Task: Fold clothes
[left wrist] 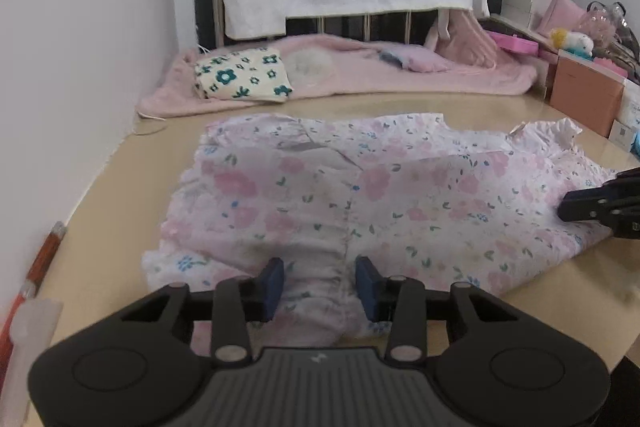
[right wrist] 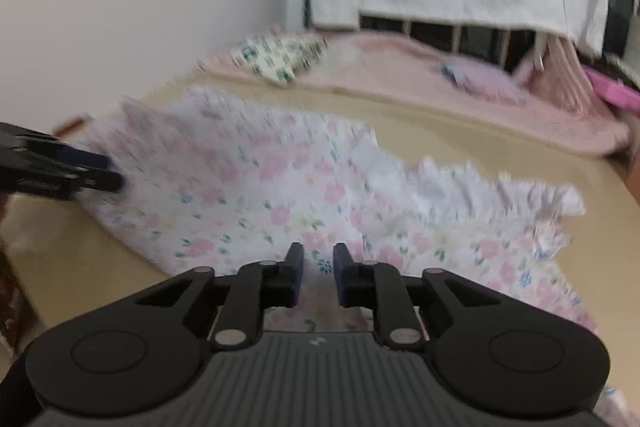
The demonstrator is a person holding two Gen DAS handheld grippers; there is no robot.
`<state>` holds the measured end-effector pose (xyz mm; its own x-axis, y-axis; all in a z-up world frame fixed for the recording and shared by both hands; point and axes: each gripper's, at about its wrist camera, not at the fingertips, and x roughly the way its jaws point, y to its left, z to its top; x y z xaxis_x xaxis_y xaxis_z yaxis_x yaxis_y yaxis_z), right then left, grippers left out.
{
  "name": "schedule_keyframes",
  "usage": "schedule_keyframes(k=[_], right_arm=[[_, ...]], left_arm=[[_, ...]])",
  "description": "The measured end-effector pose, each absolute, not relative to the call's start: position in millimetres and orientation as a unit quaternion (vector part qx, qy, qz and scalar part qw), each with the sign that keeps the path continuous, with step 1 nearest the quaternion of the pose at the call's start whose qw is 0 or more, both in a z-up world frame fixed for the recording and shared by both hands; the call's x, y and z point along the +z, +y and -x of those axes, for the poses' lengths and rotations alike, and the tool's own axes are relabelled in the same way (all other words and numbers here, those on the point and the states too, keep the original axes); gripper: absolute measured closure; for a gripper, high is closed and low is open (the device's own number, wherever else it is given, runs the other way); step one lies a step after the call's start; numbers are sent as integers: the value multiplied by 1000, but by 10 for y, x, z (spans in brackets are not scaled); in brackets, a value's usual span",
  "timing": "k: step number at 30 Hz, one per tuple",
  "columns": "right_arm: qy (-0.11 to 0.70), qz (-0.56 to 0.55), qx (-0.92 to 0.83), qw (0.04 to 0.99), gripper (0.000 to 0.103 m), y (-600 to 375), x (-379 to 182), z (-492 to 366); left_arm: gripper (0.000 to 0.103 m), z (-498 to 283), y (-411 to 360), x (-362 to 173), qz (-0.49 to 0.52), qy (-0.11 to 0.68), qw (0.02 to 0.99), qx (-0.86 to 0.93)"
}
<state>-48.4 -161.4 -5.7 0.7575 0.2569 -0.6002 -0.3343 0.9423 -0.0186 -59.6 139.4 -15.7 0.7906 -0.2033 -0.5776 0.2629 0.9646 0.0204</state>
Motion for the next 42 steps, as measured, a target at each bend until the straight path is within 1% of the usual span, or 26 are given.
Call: schedule_keyframes(k=[4, 5, 7, 8, 10, 11, 12, 13, 14, 15, 16, 17, 19, 22, 25, 28, 29, 30, 31, 32, 33, 34, 36, 38, 41, 42], right_arm=[[338, 51, 165, 925, 88, -1697, -17, 517], [349, 52, 169, 920, 88, -1713, 6, 530], [364, 49, 184, 912, 88, -1760, 94, 550], [359, 39, 201, 910, 87, -1811, 211, 547], [328, 39, 226, 916, 81, -1884, 539, 463], [309, 48, 232, 921, 71, -1887, 710, 379], [303, 68, 239, 920, 56, -1835, 831, 215], [310, 89, 254, 912, 50, -1757, 905, -8], [317, 111, 269, 903, 44, -1679, 980, -231], [334, 125, 283, 890, 42, -1589, 1002, -474], [364, 131, 295, 874, 42, -1484, 958, -743], [389, 137, 301, 860, 42, -1382, 903, -975], [423, 147, 295, 844, 42, -1238, 736, -1320], [460, 153, 286, 826, 43, -1110, 486, -1714], [455, 168, 291, 825, 44, -1117, 346, -1773], [445, 153, 301, 829, 45, -1152, 268, -1776], [441, 149, 303, 832, 58, -1161, 247, -1780], [436, 147, 305, 834, 70, -1167, 230, -1783], [432, 146, 306, 836, 78, -1170, 221, -1790], [432, 146, 310, 834, 94, -1164, 225, -1790], [434, 148, 314, 832, 97, -1144, 232, -1772], [430, 157, 314, 832, 98, -1120, 244, -1734], [414, 179, 307, 838, 100, -1082, 284, -1631], [394, 194, 302, 846, 101, -1061, 354, -1520], [350, 183, 300, 868, 101, -1168, 658, -1296], [332, 182, 300, 875, 101, -1217, 769, -1171]], left_arm=[[65, 772, 1418, -131, -49, 308, 941, -134], [65, 754, 1412, -81, -50, 325, 934, -136], [65, 652, 1458, 202, -40, 330, 931, -152], [63, 601, 1482, 346, -35, 331, 929, -160], [39, 401, 1583, 743, -26, 301, 941, -152], [15, 235, 1602, 891, -32, 298, 943, -143], [10, 21, 1589, 966, -59, 292, 944, -144], [10, -196, 1573, 1037, -88, 285, 943, -146], [10, -407, 1552, 996, -111, 289, 938, -155], [10, -617, 1531, 949, -133, 292, 932, -165], [12, -842, 1509, 832, -143, 320, 920, -175], [15, -1069, 1487, 711, -153, 348, 906, -185], [16, -1339, 1486, 482, -158, 390, 887, -188], [16, -1423, 1600, 369, -144, 391, 890, -187], [16, -1500, 1715, 260, -129, 391, 892, -185], [16, -1577, 1830, 151, -114, 391, 895, -183], [17, -1608, 1871, 144, -104, 395, 895, -180], [27, -1571, 1868, 180, -101, 391, 897, -181], [41, -1530, 1862, 218, -100, 386, 899, -183], [75, -1488, 1856, 257, -98, 382, 900, -184], [92, -1447, 1850, 295, -96, 377, 902, -186], [96, -1405, 1844, 334, -95, 372, 904, -188], [98, -1323, 1833, 411, -91, 363, 907, -191], [99, -1240, 1821, 488, -88, 354, 911, -194], [100, -1116, 1803, 603, -83, 340, 915, -199], [100, -930, 1788, 699, -94, 317, 924, -191]])
